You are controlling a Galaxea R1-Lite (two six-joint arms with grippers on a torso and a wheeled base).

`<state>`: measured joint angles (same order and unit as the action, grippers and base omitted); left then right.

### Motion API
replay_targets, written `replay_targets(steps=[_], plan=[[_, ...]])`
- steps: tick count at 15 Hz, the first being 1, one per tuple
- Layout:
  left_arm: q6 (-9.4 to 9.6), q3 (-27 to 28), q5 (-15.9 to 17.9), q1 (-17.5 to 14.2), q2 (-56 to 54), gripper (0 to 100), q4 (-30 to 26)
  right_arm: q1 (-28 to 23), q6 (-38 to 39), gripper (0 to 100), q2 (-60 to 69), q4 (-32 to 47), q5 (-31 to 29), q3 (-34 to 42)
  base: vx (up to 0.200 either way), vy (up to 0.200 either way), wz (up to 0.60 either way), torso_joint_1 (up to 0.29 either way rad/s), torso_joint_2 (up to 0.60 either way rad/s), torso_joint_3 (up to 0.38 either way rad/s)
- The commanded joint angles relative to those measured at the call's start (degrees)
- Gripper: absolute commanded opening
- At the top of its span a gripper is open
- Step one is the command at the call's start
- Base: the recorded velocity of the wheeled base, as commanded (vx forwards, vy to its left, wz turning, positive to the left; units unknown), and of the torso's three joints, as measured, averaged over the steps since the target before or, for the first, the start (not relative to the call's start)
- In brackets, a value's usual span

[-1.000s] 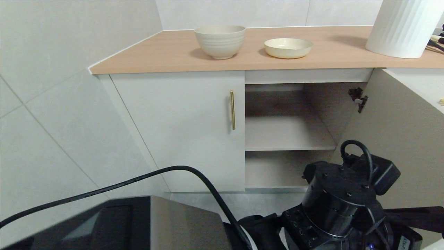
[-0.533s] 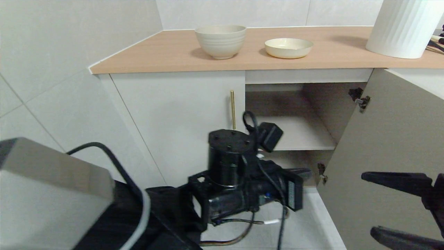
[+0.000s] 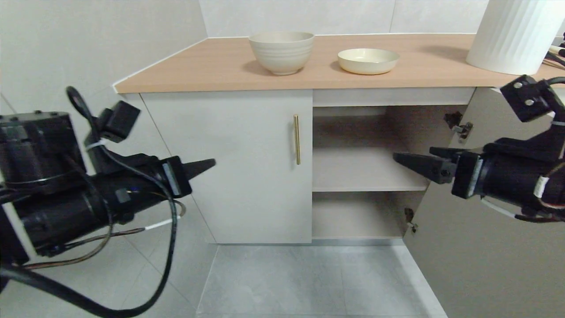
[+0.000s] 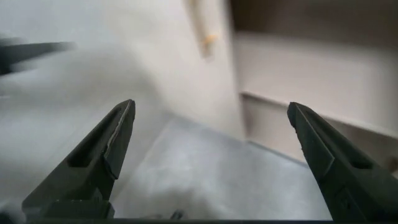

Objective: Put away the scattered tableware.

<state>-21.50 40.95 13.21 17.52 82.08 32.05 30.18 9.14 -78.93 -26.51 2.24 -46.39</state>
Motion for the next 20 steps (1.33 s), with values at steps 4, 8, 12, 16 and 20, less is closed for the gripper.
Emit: replay_targets(steps=[4,8,12,16,20], plan=[[3.31,2.6,0.1,-4.9,-9.4,100,-7.3,-1.0,1.1,100,-2.1,7.7,-2.1,-3.4,0.000,0.000,0.00,0.000,0.00,0.000],[5.68,3.5,0.4,-4.1,-11.2,100,-5.8,-0.9,1.1,100,3.6,13.0,-3.5,-2.7,0.000,0.000,0.00,0.000,0.00,0.000],[9.11,3.3,0.0,1.2,-13.1,100,-5.9,-0.8,1.1,100,3.9,13.7,-3.6,-2.7,0.000,0.000,0.00,0.000,0.00,0.000],[9.11,3.3,0.1,1.6,-12.6,100,-6.3,-0.8,1.0,100,4.3,13.7,-3.6,-2.7,0.050,0.000,0.00,-0.001,0.00,-0.001],[9.11,3.3,0.3,1.9,-12.6,100,-8.1,-0.3,0.9,100,4.4,13.7,-3.6,-2.7,0.200,0.000,0.00,0.002,0.01,0.004]])
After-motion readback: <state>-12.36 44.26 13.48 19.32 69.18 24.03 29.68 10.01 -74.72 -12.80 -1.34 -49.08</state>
